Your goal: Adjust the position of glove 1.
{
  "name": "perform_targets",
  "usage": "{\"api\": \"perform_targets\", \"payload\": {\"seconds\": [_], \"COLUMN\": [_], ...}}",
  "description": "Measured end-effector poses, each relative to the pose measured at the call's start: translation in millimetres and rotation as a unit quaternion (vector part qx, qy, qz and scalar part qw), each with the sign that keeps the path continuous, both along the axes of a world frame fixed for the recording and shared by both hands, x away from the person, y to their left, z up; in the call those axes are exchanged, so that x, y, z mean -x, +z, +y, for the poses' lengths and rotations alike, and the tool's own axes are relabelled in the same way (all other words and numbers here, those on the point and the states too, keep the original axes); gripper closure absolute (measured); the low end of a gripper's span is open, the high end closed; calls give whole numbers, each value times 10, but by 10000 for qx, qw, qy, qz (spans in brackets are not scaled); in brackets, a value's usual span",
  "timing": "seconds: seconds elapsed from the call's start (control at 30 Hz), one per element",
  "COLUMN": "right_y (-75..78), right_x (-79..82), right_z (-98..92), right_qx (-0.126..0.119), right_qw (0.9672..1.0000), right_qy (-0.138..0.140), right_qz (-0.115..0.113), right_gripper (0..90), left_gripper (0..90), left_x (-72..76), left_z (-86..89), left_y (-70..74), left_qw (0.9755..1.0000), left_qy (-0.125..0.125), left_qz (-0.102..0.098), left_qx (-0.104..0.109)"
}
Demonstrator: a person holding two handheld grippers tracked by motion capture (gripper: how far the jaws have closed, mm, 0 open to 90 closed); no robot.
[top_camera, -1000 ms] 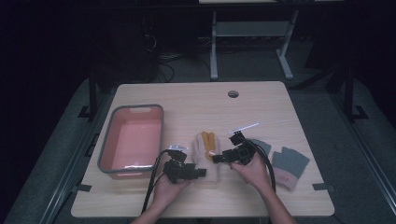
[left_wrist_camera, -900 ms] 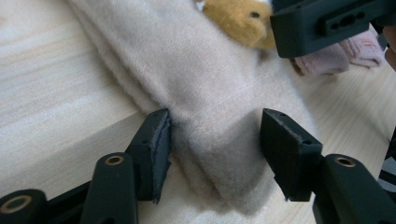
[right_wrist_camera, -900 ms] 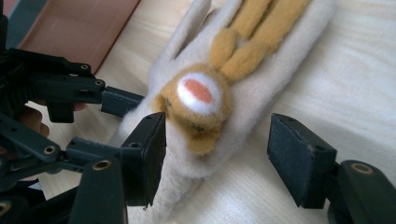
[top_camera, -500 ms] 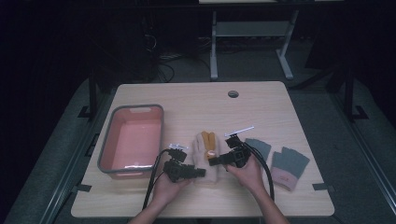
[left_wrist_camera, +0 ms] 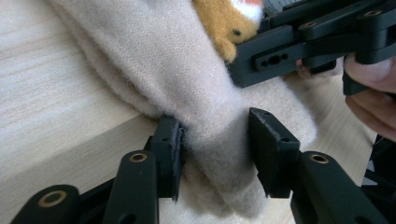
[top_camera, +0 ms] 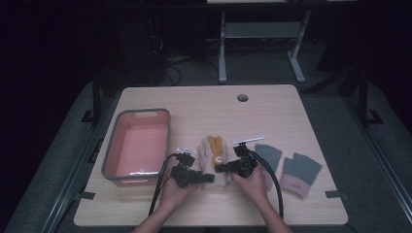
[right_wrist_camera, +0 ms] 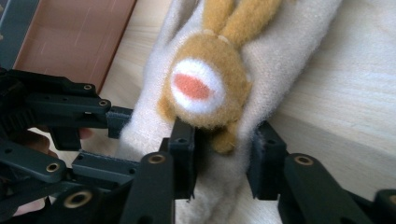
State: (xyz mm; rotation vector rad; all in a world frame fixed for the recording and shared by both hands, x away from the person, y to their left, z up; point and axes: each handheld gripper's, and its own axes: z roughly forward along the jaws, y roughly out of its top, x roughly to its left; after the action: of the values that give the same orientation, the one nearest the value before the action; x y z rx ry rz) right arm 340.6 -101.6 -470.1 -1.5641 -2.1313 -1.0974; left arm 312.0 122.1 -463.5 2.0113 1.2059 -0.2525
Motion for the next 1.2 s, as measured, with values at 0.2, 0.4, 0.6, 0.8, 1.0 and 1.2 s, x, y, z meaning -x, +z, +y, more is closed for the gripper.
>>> {"api": "perform_targets", "payload": {"seconds": [0.2, 0.4, 0.6, 0.8, 1.0, 1.2], "right_y": [-25, -12, -1, 12, -17, -36], "right_x": [5, -11, 4, 26, 20, -2], "right_z": [0, -63, -122, -124, -27, -36], "right_qx": [-122, -157, -215, -145, -73, -262], "right_qw": [9998, 9997, 9996, 9998, 9999, 9992], "right_qy": [-123, -111, -13, 6, -82, -131], "right_qz": [127, 181, 188, 156, -2, 261], "right_gripper": [727, 649, 568, 574, 692, 796], "left_gripper": [608, 622, 623, 624, 629, 649], "left_x": [-17, -13, -5, -8, -24, -34], "left_z": [13, 15, 20, 15, 13, 25], "left_y": [-14, -16, -20, -19, -18, -31], "left_qw": [10000, 10000, 10000, 10000, 10000, 9996], "left_qy": [13, 22, 26, 22, -14, 90], "left_qz": [23, 17, -1, 7, 25, 139], "left_qx": [73, 87, 79, 69, 51, 239]}}
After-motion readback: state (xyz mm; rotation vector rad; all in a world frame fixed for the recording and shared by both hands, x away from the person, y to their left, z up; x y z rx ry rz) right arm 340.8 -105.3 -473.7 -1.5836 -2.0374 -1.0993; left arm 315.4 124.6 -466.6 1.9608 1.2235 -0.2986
